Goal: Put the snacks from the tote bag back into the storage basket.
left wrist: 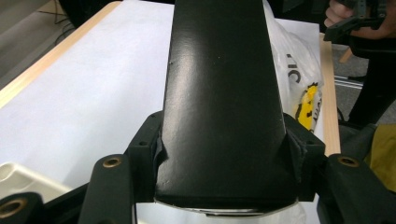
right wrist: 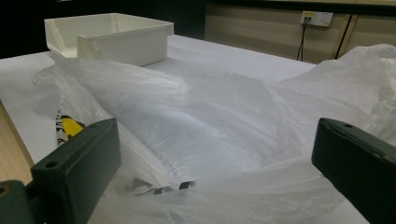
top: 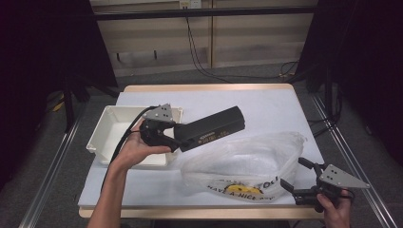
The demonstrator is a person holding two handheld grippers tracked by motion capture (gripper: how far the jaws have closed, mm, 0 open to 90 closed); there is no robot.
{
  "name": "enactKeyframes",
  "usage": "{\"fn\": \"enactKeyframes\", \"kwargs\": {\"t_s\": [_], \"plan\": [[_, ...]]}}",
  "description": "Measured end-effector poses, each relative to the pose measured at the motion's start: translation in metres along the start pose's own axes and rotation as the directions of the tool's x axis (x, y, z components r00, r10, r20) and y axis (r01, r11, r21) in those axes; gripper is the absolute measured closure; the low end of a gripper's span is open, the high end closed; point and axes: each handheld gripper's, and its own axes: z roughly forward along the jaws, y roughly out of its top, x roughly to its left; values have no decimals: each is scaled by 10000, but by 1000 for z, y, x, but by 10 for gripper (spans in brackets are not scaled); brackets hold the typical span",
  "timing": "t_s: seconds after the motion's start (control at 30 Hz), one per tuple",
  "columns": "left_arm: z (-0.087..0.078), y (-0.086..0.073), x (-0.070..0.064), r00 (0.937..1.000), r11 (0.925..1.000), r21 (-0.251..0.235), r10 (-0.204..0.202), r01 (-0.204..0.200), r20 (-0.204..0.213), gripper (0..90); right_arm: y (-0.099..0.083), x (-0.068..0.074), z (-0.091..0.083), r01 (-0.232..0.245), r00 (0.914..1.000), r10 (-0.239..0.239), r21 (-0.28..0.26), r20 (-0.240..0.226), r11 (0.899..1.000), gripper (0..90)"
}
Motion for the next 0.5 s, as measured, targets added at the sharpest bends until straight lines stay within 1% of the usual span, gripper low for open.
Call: {"fn": "enactKeyframes", "kwargs": {"t_s": [0.03, 0.07, 0.13, 0.17, 0.2, 0.27, 0.3, 0.33, 0.37, 0.4, 0.47, 0.5], "plan": [[-5, -2, 3, 10000, 10000, 70, -28, 29, -65, 429, 0, 0, -1, 36, 10000, -36, -33, 14, 10000, 10], [-7, -3, 4, 9999, 9999, 58, -124, 124, -96, 429, 0, 0, 0, 46, 10000, -46, -36, -11, 10000, 9], [-12, -7, 7, 9998, 9998, 136, -126, 128, -143, 429, 0, 0, 0, 64, 10000, -64, -36, 7, 10000, 10], [-16, -9, 9, 9995, 9997, 125, -228, 231, -209, 429, 0, 0, 0, 73, 10000, -73, -24, -18, 10000, 10], [-18, -11, 11, 9995, 9996, 155, -224, 227, -211, 429, 0, 0, 0, 116, 9999, -116, -10, -19, 9999, 10], [-23, -13, 14, 9991, 9993, 255, -249, 258, -332, 429, 0, 0, 0, 152, 9999, -153, -16, -16, 9999, 10], [-24, -15, 15, 9986, 9992, 208, -342, 351, -415, 429, 0, -1, 0, 163, 9999, -163, -18, -18, 9999, 10], [-27, -15, 17, 9983, 9988, 365, -309, 327, -501, 429, 0, -1, -1, 148, 9999, -148, -18, 26, 9999, 11], [-30, -16, 17, 9975, 9984, 364, -407, 428, -585, 429, 0, -1, -1, 182, 9998, -182, -46, 25, 9998, 10], [-32, -16, 19, 9972, 9984, 397, -364, 390, -651, 429, 0, -1, -1, 183, 9998, -183, -53, 27, 9998, 10], [-37, -18, 21, 9973, 9987, 313, -380, 401, -636, 429, 0, -2, -1, 168, 9999, -168, -77, -2, 9998, 11], [-40, -19, 21, 9968, 9985, 272, -451, 469, -663, 429, 0, -2, -1, 142, 9999, -142, -91, -14, 9999, 11]]}}
